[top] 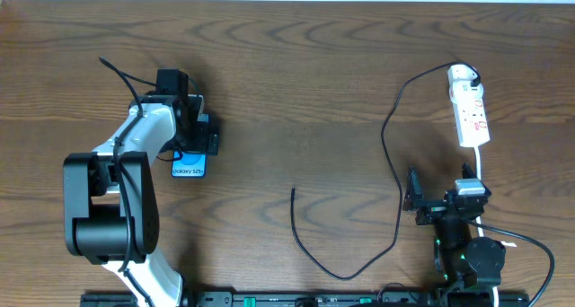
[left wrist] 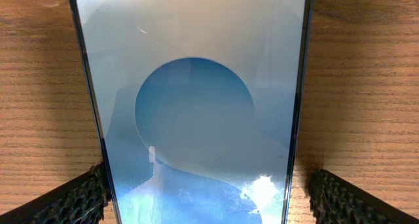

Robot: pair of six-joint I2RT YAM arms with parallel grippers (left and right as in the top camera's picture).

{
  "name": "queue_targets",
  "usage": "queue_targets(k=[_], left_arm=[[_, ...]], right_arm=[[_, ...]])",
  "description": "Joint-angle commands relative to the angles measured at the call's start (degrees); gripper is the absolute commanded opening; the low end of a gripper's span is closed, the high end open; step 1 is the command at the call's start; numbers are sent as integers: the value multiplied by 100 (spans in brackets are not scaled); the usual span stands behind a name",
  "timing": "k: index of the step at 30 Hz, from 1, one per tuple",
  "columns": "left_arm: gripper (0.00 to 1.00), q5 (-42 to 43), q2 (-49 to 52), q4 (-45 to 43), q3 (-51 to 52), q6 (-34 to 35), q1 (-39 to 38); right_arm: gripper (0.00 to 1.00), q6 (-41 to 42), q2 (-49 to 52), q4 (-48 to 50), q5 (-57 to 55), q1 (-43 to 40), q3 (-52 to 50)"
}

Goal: Plug charger to phone and switch on socket

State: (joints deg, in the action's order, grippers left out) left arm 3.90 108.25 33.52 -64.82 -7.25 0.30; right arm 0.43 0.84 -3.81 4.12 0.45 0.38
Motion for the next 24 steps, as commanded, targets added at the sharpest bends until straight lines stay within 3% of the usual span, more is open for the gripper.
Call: queue_targets(k=[1, 24], left_arm=[[98, -201, 341, 83, 85, 48, 0], [98, -334, 341, 308, 72, -129, 0]], right_arm=[[99, 61, -46, -22, 35, 39, -9], [99, 61, -46, -22, 35, 39, -9]])
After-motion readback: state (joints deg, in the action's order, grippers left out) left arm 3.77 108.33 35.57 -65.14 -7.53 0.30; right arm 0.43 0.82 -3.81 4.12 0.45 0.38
